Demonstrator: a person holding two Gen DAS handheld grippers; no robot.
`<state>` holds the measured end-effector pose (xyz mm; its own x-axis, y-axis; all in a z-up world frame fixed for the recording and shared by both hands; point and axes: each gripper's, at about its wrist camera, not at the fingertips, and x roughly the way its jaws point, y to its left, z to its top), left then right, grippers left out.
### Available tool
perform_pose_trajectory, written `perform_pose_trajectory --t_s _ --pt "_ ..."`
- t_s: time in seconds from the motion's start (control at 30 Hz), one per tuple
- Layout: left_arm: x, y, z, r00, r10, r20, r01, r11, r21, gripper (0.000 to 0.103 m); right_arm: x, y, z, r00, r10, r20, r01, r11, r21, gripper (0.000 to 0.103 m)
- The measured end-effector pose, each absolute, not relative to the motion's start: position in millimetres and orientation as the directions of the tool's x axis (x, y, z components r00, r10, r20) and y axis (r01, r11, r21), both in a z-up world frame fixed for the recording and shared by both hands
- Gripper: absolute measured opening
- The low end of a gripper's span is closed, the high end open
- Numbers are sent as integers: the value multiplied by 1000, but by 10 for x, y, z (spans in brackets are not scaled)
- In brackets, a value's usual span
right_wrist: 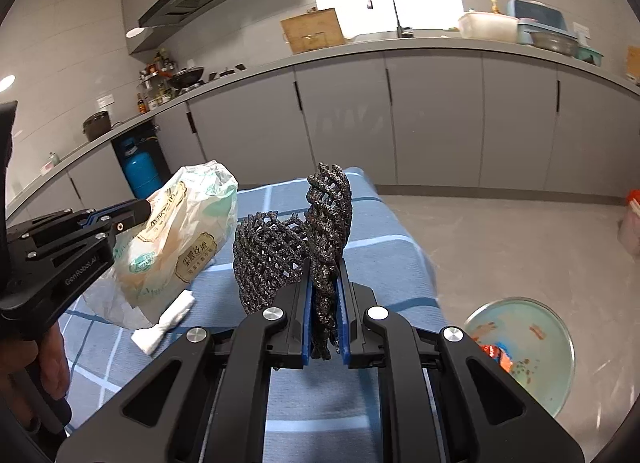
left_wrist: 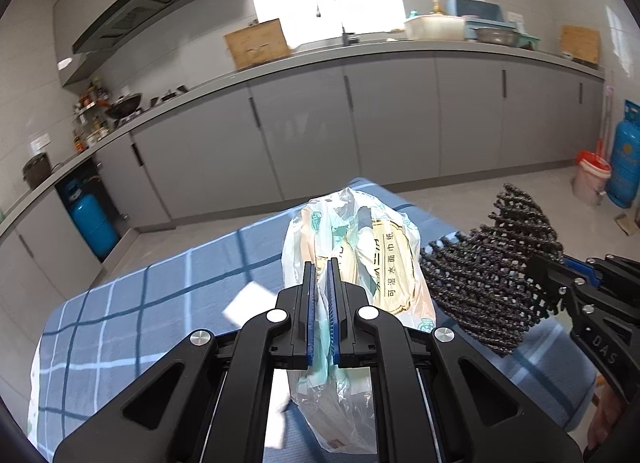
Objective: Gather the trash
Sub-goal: 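Carry the white bag and black scrubber over the basin and open both tools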
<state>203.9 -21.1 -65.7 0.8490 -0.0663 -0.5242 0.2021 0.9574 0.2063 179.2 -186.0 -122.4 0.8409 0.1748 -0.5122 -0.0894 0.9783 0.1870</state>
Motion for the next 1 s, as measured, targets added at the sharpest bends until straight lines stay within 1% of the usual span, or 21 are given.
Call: perform_pose_trajectory --t_s 0.3,0.5,1.0 --pt "2046 -832 -731 834 -168 -526 323 921 218 7 1735 -2385 -1357 843 81 -532 24 982 187 12" --pt "2050 -1239 -867 795 -241 -556 409 891 199 7 1708 -2744 -1477 834 23 -552 97 977 188 12" --pt "2098 -1755 -1029 744 -307 -594 499 846 187 7 1691 -3109 -1633 816 -33 -577 175 966 193 12"
